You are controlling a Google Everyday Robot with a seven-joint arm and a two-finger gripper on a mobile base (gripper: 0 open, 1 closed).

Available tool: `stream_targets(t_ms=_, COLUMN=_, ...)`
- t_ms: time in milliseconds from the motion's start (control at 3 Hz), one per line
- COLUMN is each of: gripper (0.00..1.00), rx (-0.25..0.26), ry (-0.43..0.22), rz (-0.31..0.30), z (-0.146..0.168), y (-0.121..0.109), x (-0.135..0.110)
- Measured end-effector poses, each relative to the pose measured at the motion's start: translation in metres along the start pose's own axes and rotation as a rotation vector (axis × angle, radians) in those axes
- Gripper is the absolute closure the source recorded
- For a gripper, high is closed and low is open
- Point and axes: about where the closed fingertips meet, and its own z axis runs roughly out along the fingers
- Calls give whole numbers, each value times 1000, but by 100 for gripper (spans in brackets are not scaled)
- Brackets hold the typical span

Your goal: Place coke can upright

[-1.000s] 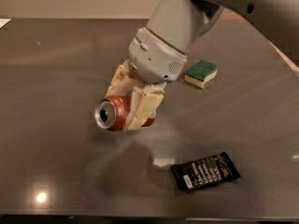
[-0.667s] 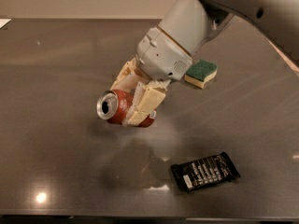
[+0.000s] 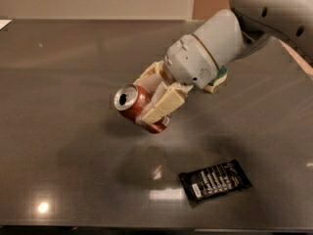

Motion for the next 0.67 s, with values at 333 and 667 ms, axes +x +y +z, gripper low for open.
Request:
stream_targets(t_ms=333, gripper=100, rx=51, ry=-90, rz=51, z=-8, y=-5, x=13)
stream_targets(t_ms=667, gripper=100, rx=88, ry=-169, rz=74, z=-14, y=-9, x=23)
